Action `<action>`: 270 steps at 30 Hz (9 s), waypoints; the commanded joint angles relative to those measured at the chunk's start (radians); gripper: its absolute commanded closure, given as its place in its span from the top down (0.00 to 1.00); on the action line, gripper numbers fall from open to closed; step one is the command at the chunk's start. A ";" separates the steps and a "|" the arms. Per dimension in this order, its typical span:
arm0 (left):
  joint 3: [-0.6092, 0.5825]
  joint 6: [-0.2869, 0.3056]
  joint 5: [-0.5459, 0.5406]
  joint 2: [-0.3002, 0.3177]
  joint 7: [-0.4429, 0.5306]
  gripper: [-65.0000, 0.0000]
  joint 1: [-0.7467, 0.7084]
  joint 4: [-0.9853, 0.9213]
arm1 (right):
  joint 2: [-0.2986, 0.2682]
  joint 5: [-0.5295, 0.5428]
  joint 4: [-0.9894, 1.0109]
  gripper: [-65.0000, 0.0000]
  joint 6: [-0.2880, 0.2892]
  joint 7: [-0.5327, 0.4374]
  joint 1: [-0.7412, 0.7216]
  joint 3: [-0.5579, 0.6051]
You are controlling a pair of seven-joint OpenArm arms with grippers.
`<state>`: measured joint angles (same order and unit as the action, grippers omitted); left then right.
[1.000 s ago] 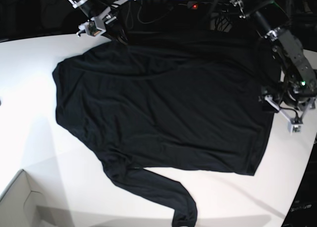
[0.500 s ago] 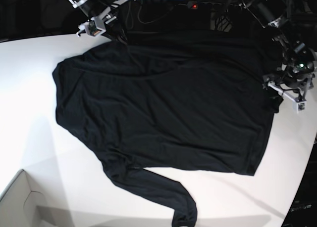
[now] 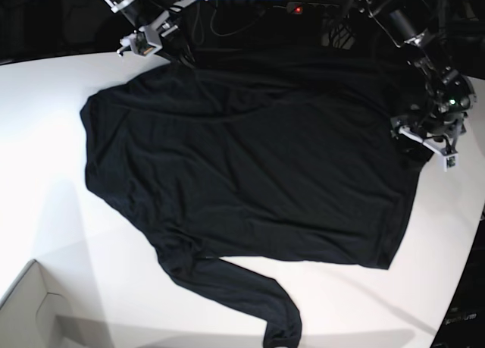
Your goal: Layout the t-shirt on the table in an organized manner, then fold the t-shirt properly
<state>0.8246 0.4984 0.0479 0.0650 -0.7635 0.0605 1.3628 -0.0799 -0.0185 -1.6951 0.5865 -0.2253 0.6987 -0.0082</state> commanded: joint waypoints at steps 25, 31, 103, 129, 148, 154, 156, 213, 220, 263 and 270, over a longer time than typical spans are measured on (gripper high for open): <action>0.103 -0.014 -0.251 0.020 0.009 0.81 0.071 0.082 | 0.001 0.019 -0.015 0.00 0.008 -0.029 -0.001 0.000; 0.103 -0.014 -0.224 0.062 0.016 0.81 0.075 -0.050 | 0.001 0.019 -0.013 0.00 0.008 -0.029 -0.003 0.000; 0.207 -0.014 -0.233 -0.003 -0.466 0.00 0.037 0.518 | -0.005 0.019 -0.018 0.00 0.008 -0.029 -0.026 0.000; 0.338 -0.002 -0.233 -0.116 -0.633 0.00 -0.083 0.603 | -0.002 0.019 -0.020 0.00 0.008 -0.029 -0.026 0.001; 0.296 -0.002 -0.234 -0.152 -0.597 0.34 -0.110 0.545 | -0.002 0.019 -0.020 0.00 0.008 -0.029 -0.026 0.017; 0.298 -0.002 -0.234 -0.150 -0.591 0.48 -0.136 0.545 | -0.002 0.019 -0.020 0.00 0.008 -0.029 -0.026 0.017; 0.298 -0.002 -0.234 -0.149 -0.591 0.49 -0.141 0.545 | -0.002 0.019 -0.020 0.00 0.008 -0.029 -0.026 0.017; 0.361 0.000 -0.234 -0.127 -0.416 0.00 -0.135 0.258 | -0.005 0.019 -0.023 0.00 0.008 -0.029 -0.044 0.034; 0.361 0.000 -0.234 -0.118 -0.420 0.00 -0.143 0.294 | -0.004 0.019 -0.072 0.00 0.008 -0.027 -0.044 0.032; 0.134 0.000 -0.227 0.046 -0.414 0.00 0.111 0.203 | -0.005 0.019 -0.082 0.00 0.008 0.271 -0.311 0.030; 0.089 -0.013 -0.225 0.046 -0.250 0.00 0.141 0.097 | -0.005 0.019 -0.081 0.00 0.008 0.350 -0.377 0.030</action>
<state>0.9173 0.4896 -0.1638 0.0978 -1.0393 0.1810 1.4433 -0.0826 -0.0189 -1.7607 0.5903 0.1474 0.3275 0.0246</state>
